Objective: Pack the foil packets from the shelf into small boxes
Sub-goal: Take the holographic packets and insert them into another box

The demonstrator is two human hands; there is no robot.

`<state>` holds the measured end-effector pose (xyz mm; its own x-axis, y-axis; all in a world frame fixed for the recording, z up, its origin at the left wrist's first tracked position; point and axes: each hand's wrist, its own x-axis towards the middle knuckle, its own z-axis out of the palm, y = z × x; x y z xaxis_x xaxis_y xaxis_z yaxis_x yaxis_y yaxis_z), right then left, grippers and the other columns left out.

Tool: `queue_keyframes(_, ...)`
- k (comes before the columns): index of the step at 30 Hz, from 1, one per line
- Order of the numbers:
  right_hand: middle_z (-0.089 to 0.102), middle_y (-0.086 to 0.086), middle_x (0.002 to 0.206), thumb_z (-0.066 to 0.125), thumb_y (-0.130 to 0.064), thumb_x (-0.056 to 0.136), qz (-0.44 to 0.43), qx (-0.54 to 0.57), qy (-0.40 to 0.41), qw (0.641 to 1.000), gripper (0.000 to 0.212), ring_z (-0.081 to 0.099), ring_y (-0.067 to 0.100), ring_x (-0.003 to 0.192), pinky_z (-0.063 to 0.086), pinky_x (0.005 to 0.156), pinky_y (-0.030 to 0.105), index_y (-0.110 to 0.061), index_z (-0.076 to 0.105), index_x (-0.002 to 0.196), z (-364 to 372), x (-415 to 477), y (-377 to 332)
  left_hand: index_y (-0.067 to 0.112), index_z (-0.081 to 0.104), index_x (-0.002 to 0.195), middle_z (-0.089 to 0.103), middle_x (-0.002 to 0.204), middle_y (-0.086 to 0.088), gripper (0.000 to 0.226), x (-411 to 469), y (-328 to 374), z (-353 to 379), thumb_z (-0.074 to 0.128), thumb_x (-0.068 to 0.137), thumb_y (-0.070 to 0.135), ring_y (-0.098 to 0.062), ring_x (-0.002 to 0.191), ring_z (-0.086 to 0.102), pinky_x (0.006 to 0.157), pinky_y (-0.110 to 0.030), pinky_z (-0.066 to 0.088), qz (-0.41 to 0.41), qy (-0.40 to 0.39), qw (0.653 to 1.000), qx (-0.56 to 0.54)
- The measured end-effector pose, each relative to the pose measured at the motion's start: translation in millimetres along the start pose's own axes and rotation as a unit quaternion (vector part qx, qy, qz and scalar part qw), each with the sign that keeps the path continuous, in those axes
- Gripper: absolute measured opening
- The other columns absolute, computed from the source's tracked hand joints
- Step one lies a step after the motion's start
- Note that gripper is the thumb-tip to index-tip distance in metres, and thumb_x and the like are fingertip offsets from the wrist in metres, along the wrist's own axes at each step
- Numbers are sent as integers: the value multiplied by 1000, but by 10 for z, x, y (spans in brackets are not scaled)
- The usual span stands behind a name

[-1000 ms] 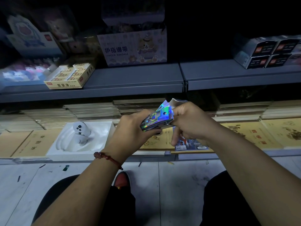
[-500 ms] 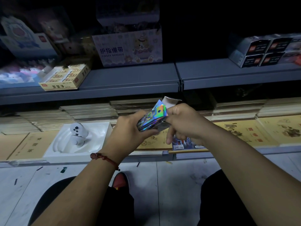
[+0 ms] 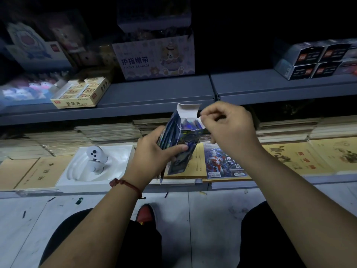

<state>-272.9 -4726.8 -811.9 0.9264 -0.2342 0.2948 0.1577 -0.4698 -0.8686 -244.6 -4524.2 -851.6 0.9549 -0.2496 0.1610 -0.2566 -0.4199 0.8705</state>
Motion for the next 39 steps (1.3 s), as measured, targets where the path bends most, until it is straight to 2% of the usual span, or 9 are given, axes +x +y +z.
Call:
queue_keyframes(5, 64, 8, 108, 81, -33, 86, 95, 94, -104, 986, 45, 65, 25, 68, 59, 67, 43, -22, 60, 124, -70, 67, -5, 24, 65, 102, 73, 76, 13, 32, -18, 81, -10, 84, 80, 13, -4, 65, 67, 60, -22, 56, 2, -30, 997, -71)
queue_keyframes(9, 71, 16, 86, 81, -19, 86, 56, 129, -199, 970, 27, 66, 22, 65, 60, 66, 45, -8, 70, 107, -106, 19, -74, 15, 65, 112, 75, 88, 4, 37, -23, 84, -35, 82, 80, 7, -10, 78, 70, 65, -26, 58, -14, -37, 989, -140)
queue_keyframes(11, 71, 23, 91, 80, -19, 86, 45, 143, -202, 968, 29, 67, 24, 66, 61, 64, 41, -5, 69, 108, -112, 19, -91, 10, 64, 112, 77, 89, 6, 36, -29, 111, -46, 78, 81, -1, -7, 82, 73, 67, -20, 56, -18, -37, 984, -174)
queue_keyframes(16, 62, 37, 95, 76, -18, 90, 44, 148, -181, 971, 34, 68, 28, 64, 62, 64, 44, 8, 62, 107, -116, 53, -53, 0, 60, 103, 68, 61, 14, 26, -67, 174, -13, 72, 83, -12, 2, 51, 61, 50, -8, 45, -24, -37, 977, -208)
queue_keyframes(20, 67, 11, 114, 78, -25, 90, 16, 93, -112, 989, 41, 69, 28, 64, 61, 63, 39, -15, 61, 125, -50, 35, -15, 4, 63, 97, 65, 56, 15, 23, -70, 194, -1, 76, 81, -7, 3, 46, 58, 47, -7, 42, -36, -17, 979, -199)
queue_keyframes(24, 58, 2, 99, 78, -20, 89, -135, 27, 52, 989, 32, 50, 20, 55, 45, 58, 27, -18, 63, 117, 81, -35, -57, 16, 68, 93, 67, 61, 18, 25, -47, 148, 12, 85, 78, 7, 5, 51, 59, 49, -8, 42, -40, 2, 987, -153)
queue_keyframes(28, 54, -4, 69, 74, -26, 88, -229, -43, 37, 972, 12, 49, 12, 57, 46, 57, 34, -14, 75, 87, 161, -79, -119, 21, 67, 93, 64, 58, 22, 27, -35, 132, 48, 87, 77, 12, 6, 52, 57, 51, -8, 42, -38, 13, 993, -110)
queue_keyframes(32, 44, -12, 41, 68, -39, 87, -178, -91, -18, 980, 23, 46, 9, 46, 48, 53, 33, -24, 80, 74, 240, -130, -88, 24, 69, 92, 67, 65, 22, 24, -45, 137, 63, 87, 78, 15, 6, 60, 61, 57, -10, 45, -21, 35, 996, -74)
queue_keyframes(39, 59, -4, 47, 67, -40, 86, -70, -82, -7, 994, 28, 61, 17, 52, 56, 57, 36, -21, 78, 69, 411, -213, -72, 30, 72, 102, 74, 84, 13, 28, -76, 132, 133, 81, 76, 27, 1, 76, 68, 64, -11, 50, 10, 100, 995, 1)
